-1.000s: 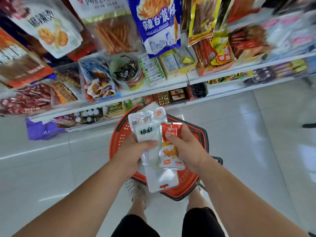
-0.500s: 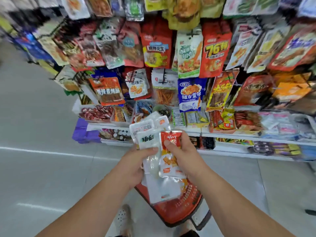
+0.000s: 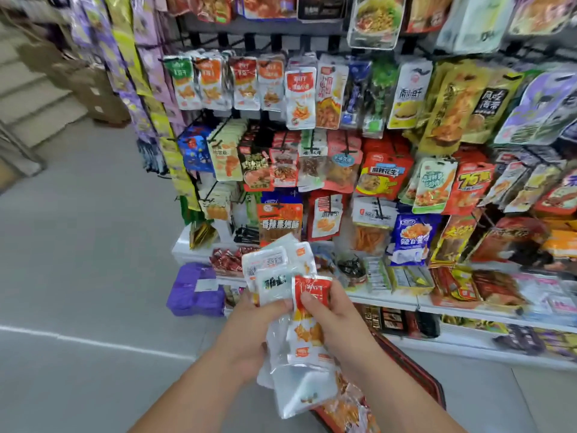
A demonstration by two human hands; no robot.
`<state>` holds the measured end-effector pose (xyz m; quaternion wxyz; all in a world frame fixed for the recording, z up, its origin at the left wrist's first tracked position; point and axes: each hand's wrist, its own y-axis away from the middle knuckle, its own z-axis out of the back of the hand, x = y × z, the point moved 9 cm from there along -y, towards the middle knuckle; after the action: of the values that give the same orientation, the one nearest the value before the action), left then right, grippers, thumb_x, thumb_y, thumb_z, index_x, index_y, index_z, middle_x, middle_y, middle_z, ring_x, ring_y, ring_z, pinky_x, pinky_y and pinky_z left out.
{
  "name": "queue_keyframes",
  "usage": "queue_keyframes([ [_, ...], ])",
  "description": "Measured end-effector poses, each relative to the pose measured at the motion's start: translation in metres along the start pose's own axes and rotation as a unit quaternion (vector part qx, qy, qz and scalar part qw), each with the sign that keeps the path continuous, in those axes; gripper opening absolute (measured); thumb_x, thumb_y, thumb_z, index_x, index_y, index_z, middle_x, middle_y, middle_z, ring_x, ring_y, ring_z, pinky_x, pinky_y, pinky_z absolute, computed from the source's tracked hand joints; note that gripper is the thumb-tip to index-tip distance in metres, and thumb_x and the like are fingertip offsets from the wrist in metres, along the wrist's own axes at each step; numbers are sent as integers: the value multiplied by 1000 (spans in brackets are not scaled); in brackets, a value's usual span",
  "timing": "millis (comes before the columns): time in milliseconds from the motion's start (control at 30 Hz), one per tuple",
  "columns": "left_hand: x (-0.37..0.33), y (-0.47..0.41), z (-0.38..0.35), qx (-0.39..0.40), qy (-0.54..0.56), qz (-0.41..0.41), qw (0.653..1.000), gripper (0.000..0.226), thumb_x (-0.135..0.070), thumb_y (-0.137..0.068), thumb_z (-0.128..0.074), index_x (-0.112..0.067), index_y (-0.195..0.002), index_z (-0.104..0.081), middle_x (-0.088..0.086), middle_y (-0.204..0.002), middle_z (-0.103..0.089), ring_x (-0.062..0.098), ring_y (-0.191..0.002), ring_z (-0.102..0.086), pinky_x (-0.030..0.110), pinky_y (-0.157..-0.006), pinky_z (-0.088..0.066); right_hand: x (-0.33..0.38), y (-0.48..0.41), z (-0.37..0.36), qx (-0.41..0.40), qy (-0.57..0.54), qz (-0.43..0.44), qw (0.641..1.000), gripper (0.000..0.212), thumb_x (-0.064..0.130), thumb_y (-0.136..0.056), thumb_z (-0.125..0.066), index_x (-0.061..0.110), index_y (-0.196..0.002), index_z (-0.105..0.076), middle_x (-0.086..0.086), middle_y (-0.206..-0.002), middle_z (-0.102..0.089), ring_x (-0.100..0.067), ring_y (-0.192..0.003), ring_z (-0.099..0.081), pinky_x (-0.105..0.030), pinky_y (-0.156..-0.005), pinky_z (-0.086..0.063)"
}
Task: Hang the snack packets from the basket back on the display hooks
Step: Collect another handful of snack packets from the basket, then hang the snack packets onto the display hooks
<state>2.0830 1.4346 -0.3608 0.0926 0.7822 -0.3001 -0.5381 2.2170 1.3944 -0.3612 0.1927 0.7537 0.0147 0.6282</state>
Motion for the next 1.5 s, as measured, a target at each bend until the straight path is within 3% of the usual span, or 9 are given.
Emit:
queue_keyframes([
  [233,-78,4,80,-31,21,-39,999,69,-1,-67,-76,-6,-134,-62,22,-114,-76,39,-91,-77,43,-64,-63,24,-20,-84,3,6,18,1000,28,29,-97,-72,29,-123,-63,-3,-114,-77,-28,-104,-75,-60,-97,-56],
  [467,-137,-27,110,-69,57,-76,993,43,8,-85,-70,-15,-122,-67,18,-110,-78,38,-90,-77,51,-78,-62,67,-76,-126,17,38,53,998,24,27,-98,-70,31,-120,-63,3,-109,-78,-20,-98,-76,-52,-94,-59],
  [700,-222,-89,114,-68,44,-122,989,76,3,-66,-84,-7,-137,-60,22,-120,-74,47,-108,-72,63,-93,-57,134,-166,-149,13,63,90,994,18,39,-95,-72,33,-110,-64,8,-102,-76,-16,-95,-74,-50,-94,-58],
  [833,-262,-126,121,-89,50,-145,984,81,3,-62,-86,-11,-137,-61,19,-119,-76,43,-107,-73,61,-91,-58,169,-217,-161,40,69,113,990,12,37,-98,-69,40,-100,-58,26,-89,-66,5,-90,-64,-26,-80,-50],
  [1000,-283,-167,142,-124,75,-140,979,66,-4,-70,-77,-9,-134,-63,18,-117,-77,38,-102,-75,50,-83,-61,194,-267,-159,13,102,144,984,12,32,-97,-70,26,-100,-61,15,-89,-69,9,-74,-62,-8,-62,-44],
  [1200,-313,-216,150,-94,69,-127,985,65,-5,-71,-76,-10,-134,-63,14,-114,-78,32,-94,-77,52,-83,-61,224,-307,-150,-51,59,155,985,33,50,-96,-66,22,-111,-58,-6,-120,-69,-29,-113,-65,-50,-98,-52],
  [1300,-326,-240,156,-75,61,-105,990,62,-2,-79,-76,-11,-138,-60,15,-118,-77,37,-106,-74,59,-89,-59,242,-322,-153,-90,48,165,981,51,58,-97,-59,18,-128,-52,0,-131,-59,-23,-124,-54,-42,-105,-46],
  [1433,-343,-262,162,-34,51,-71,996,66,-3,-74,-79,-7,-137,-61,17,-116,-77,37,-98,-76,53,-72,-64,272,-328,-164,-134,12,187,973,67,56,-99,-57,24,-154,-38,6,-151,-47,-14,-141,-44,-42,-116,-38],
  [1500,-351,-270,165,-15,44,-61,997,56,1,-80,-76,-3,-134,-63,19,-113,-77,34,-87,-78,48,-63,-64,282,-327,-168,-157,21,200,967,49,52,-101,-57,29,-144,-50,13,-139,-58,3,-128,-54,-30,-108,-45],
])
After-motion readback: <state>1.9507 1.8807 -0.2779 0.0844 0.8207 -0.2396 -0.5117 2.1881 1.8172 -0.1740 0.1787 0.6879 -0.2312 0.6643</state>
